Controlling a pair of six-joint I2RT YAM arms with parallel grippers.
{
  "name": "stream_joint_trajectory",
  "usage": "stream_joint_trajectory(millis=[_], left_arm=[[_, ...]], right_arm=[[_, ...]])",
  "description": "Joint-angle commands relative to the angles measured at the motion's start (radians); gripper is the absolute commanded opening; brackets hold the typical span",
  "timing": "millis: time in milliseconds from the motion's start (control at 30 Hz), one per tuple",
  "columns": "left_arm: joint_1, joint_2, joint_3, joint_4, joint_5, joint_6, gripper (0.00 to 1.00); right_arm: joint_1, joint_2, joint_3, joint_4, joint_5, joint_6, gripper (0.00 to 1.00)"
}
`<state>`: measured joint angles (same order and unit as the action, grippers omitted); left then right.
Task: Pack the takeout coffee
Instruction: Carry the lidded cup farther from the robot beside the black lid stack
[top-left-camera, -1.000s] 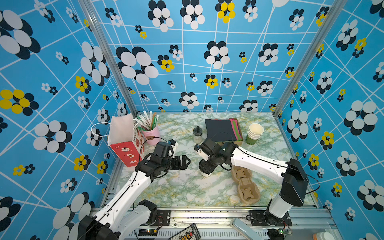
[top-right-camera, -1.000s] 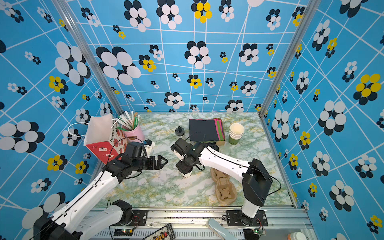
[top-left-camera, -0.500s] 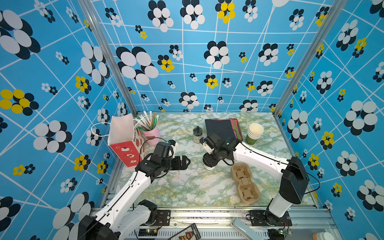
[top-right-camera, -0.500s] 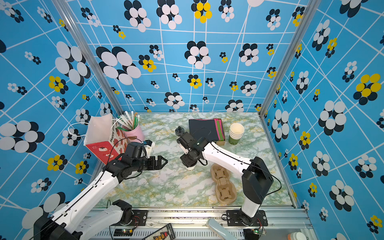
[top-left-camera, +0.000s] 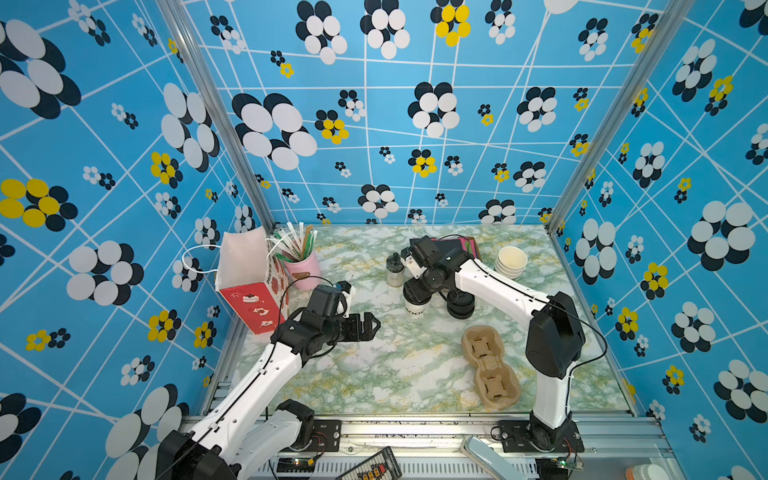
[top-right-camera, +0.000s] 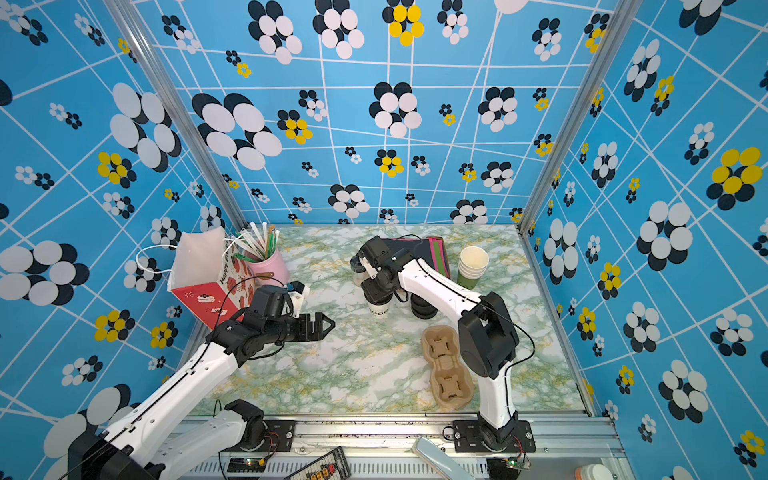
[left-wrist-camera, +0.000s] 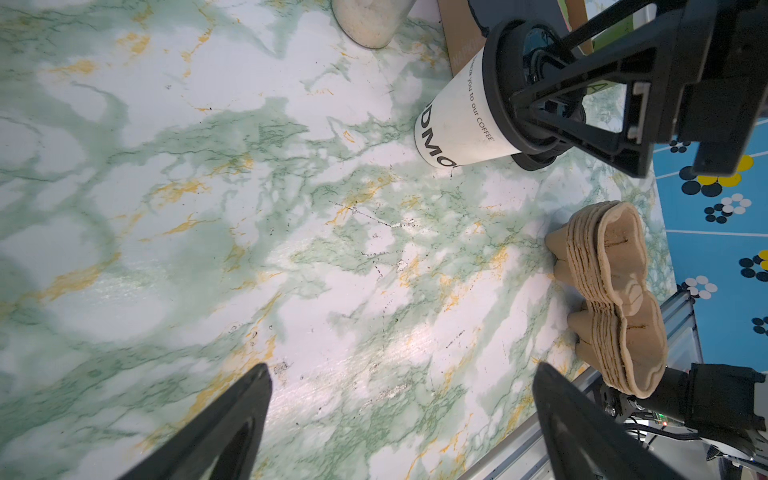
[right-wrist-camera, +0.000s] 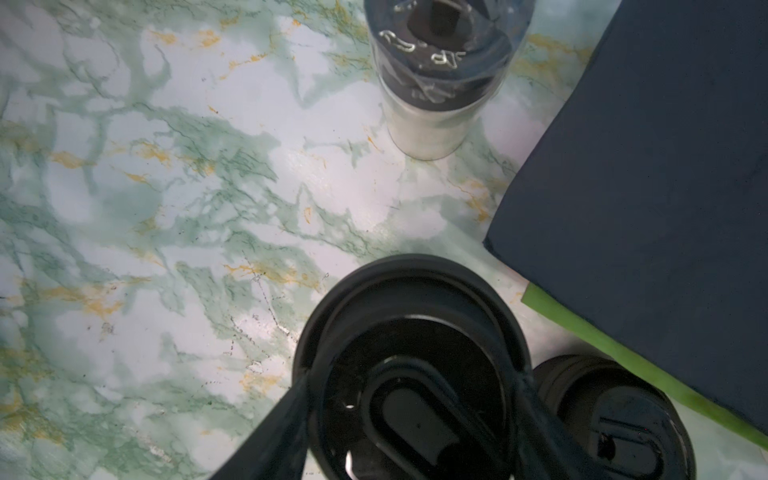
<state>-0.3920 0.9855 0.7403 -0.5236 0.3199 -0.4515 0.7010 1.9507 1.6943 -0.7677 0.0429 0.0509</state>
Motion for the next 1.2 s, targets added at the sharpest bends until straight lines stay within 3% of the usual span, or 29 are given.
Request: stream_joint_trajectory(millis=[0, 333, 1167], left_arm=[[0.011, -0.016, -0.014, 0.000, -0.007, 0.008, 0.99], [0.015, -0.022, -0.015, 0.007, -0.008, 0.011, 0.99], [0.025, -0.075, -0.012, -0.012, -0.010, 0.011, 0.99]], right_arm=[[-0.017, 0.032, 0.035, -0.023, -0.021, -0.008, 0.64], [-0.017, 0.047, 0.073, -0.054, -0.034, -0.007, 0.74], [-0.017, 0.022, 0.143, -0.110, -0.057, -0.007, 0.84]])
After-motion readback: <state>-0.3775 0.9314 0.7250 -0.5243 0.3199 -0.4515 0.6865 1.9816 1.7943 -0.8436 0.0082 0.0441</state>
